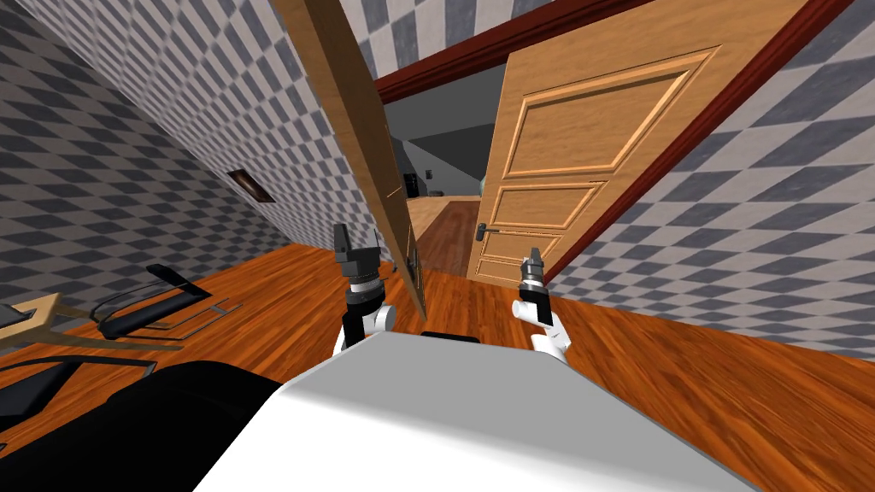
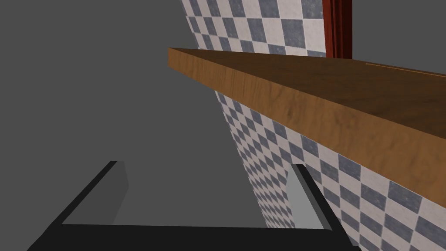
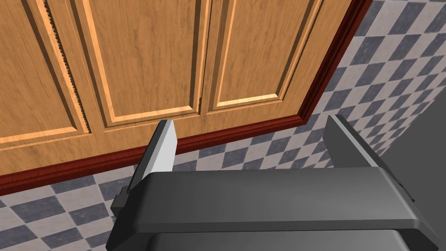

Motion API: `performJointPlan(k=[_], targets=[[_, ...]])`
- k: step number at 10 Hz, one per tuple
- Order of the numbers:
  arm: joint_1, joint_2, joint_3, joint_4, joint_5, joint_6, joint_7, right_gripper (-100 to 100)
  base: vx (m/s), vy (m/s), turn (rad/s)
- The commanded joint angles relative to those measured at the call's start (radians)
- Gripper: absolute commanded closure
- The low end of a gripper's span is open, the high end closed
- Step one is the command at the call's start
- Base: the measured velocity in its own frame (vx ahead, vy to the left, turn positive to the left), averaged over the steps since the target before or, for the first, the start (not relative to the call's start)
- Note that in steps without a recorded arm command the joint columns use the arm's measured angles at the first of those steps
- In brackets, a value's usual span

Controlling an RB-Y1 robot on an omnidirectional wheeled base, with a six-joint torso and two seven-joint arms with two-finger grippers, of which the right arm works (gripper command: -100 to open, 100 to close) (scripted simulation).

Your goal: Pull the door open

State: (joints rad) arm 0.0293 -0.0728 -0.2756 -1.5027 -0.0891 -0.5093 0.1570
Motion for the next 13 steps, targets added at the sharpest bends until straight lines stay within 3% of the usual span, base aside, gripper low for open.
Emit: performJointPlan(k=[1,3,4,7,8,13], targets=[[-0.013,-0.001,-0.008,0.032,-0.001,-0.003,0.005,-100,0.053,-0.041,0.043],[-0.061,0.002,-0.035,0.095,-0.005,-0.003,0.023,-100,0.058,-0.041,0.074],[-0.061,0.002,-0.035,0.104,-0.005,-0.003,0.023,-100,0.053,-0.042,0.041],[-0.133,0.008,-0.075,0.200,-0.009,-0.003,0.050,-100,0.058,-0.044,0.084],[-0.133,0.008,-0.075,0.212,-0.009,-0.003,0.050,-100,0.051,-0.046,0.031],[-0.248,0.022,-0.138,0.378,-0.017,-0.003,0.093,-100,0.081,-0.058,0.083]])
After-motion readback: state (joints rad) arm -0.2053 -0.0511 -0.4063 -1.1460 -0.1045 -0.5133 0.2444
